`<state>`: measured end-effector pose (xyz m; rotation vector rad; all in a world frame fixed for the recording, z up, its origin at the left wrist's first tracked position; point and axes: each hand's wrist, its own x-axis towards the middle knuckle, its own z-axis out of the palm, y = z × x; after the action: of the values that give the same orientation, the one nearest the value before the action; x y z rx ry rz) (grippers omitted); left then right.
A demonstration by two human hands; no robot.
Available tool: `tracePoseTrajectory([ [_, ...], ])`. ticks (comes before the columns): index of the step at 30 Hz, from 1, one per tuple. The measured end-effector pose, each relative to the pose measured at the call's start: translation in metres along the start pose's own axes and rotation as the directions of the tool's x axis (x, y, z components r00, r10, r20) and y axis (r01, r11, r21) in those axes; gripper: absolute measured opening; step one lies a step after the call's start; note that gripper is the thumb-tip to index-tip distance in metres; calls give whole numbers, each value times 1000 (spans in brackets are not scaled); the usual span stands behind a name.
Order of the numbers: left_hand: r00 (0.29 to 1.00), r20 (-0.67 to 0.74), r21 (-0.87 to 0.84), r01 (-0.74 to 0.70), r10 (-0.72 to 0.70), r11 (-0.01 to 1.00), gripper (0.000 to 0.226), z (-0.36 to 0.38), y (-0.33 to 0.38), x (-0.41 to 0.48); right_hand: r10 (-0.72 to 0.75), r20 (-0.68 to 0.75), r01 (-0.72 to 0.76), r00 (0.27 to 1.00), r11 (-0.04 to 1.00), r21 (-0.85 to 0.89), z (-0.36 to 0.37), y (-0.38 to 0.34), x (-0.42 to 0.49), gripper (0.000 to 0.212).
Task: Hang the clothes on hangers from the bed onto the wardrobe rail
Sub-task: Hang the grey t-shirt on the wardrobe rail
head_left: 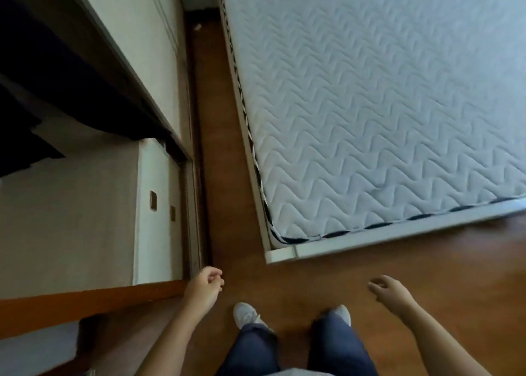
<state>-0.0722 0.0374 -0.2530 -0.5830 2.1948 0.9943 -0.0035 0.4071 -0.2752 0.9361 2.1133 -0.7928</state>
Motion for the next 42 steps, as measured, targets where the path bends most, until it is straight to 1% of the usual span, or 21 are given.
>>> tracePoseTrajectory([
  [3,996,74,180,-64,52,982,13,41,30,-1,65,-31,-60,997,988,142,-19,60,2,31],
  [5,991,87,236,-119,101,965,13,76,67,-6,95,-41,-85,995,976,198,-43,101,0,34],
  [8,987,61,152,-157,149,976,16,152,140,-22,115,-40,-106,993,978,179,-96,176,-6,36],
  [10,978,87,97,-196,188,976,19,213,189,-35,177,-79,-153,981,957,246,-134,231,-6,37],
  [12,935,226,184,-318,275,930,20,281,235,-63,273,-131,-215,953,914,343,-168,290,-13,36],
  [14,846,395,287,-483,357,827,18,343,277,-98,381,-167,-277,910,854,440,-195,344,-23,36],
  [17,706,554,381,-687,442,619,21,415,329,-139,507,-142,-348,850,745,569,-215,410,-36,37],
  [18,673,584,380,-720,454,581,22,435,343,-146,536,-123,-364,835,708,605,-216,428,-37,37],
  [20,646,632,403,-746,428,531,23,472,366,-147,595,-74,-386,801,606,696,-210,457,-33,36],
  [21,645,646,427,-748,407,508,22,489,375,-143,620,-41,-386,784,538,749,-205,469,-28,35],
  [23,666,652,483,-733,362,479,20,518,393,-129,660,100,-415,745,340,844,-195,483,-20,30],
  [24,686,643,507,-715,341,481,20,532,401,-120,671,182,-443,719,240,864,-194,485,-15,24],
  [25,706,631,523,-693,322,496,21,545,412,-111,674,242,-464,698,169,870,-195,488,-8,18],
  [27,742,607,530,-646,286,550,23,574,437,-94,651,294,-472,699,111,875,-210,499,14,14],
  [30,774,580,516,-589,252,623,19,624,484,-67,652,255,-424,714,113,899,-262,525,57,13],
  [32,789,574,521,-560,220,644,16,658,519,-51,662,234,-413,712,124,902,-312,543,81,14],
  [34,790,585,534,-545,183,646,14,686,553,-43,659,197,-406,726,179,896,-371,558,102,15],
  [36,788,594,532,-533,159,658,12,713,587,-44,648,134,-386,750,264,884,-432,573,128,17],
  [39,788,606,575,-531,113,623,27,756,632,-42,633,-53,-243,772,371,896,-519,589,168,17],
  [40,789,607,588,-525,94,615,29,770,646,-44,619,-87,-194,780,373,907,-544,588,178,15],
  [42,797,601,587,-487,56,647,26,797,676,-56,577,-138,-86,805,344,935,-582,591,198,13],
])
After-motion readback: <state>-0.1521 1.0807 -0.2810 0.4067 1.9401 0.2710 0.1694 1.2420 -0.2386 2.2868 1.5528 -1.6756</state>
